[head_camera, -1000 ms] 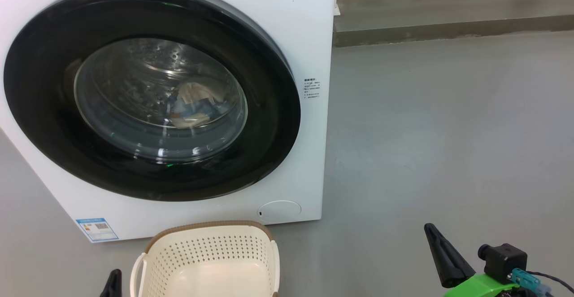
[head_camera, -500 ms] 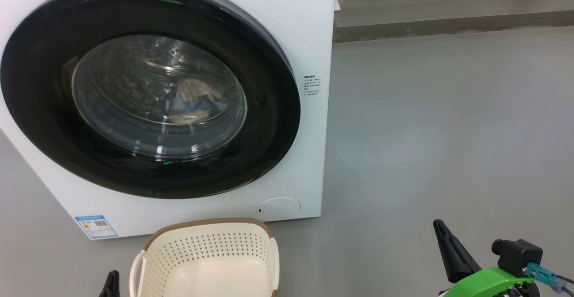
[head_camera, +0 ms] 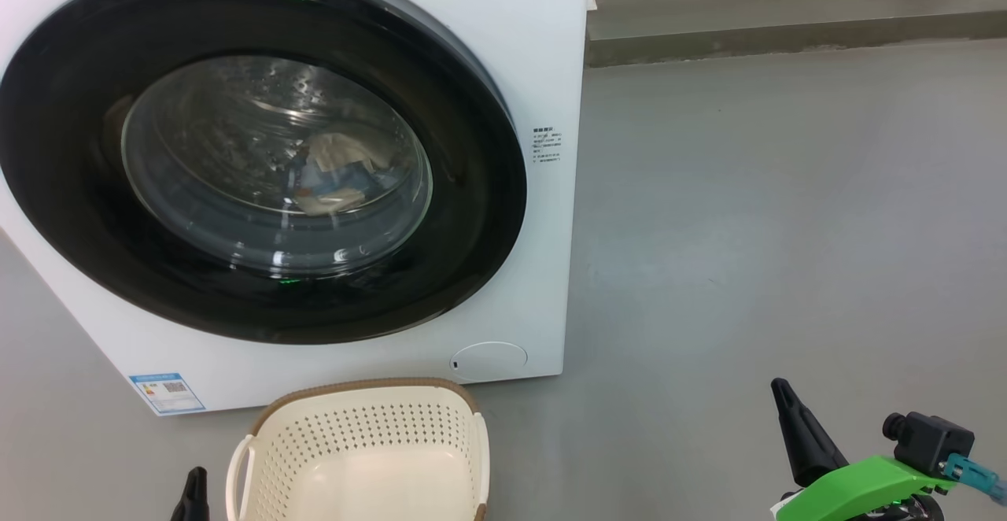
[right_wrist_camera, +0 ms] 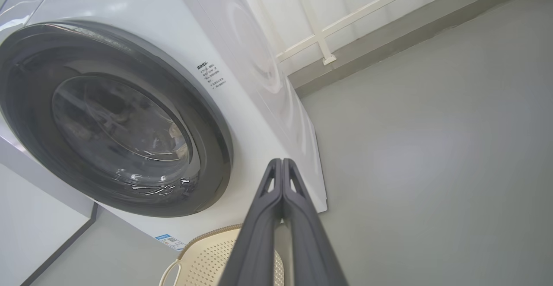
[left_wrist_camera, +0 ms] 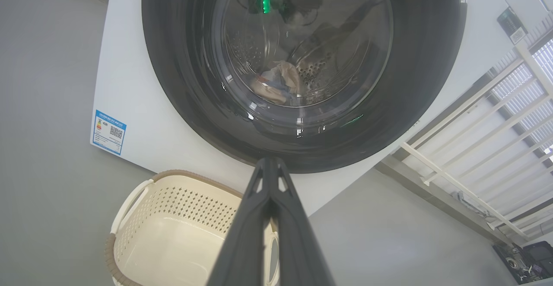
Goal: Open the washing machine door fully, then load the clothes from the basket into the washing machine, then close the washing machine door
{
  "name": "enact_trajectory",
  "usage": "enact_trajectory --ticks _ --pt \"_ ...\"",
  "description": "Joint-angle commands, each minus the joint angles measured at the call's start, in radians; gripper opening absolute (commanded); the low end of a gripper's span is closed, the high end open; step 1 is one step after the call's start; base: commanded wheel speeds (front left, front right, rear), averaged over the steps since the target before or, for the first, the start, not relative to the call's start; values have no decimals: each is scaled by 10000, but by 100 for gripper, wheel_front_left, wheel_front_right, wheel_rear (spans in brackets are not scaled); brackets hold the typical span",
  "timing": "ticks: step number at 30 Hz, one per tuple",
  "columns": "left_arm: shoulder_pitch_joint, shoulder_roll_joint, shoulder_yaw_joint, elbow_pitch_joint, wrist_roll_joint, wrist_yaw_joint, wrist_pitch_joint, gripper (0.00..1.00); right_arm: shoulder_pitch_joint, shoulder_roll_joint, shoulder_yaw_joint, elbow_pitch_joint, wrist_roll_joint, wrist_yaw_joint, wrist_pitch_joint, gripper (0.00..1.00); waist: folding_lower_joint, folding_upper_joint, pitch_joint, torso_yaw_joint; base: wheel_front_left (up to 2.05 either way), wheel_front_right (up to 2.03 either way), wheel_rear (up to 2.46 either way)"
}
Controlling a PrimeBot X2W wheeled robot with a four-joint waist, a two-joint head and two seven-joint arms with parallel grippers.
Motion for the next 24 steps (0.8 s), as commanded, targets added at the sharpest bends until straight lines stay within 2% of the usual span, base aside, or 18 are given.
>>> enact_trajectory --ticks 1,24 --pt "-503 114 237 -243 -213 -6 101 0 -422 -83 -132 -301 319 -7 98 0 0 0 12 -1 0 0 0" --pt "-850 -297 651 -290 -1992 -10 779 0 -523 156 -763 -473 2479 -12 779 0 0 0 193 -12 0 0 0"
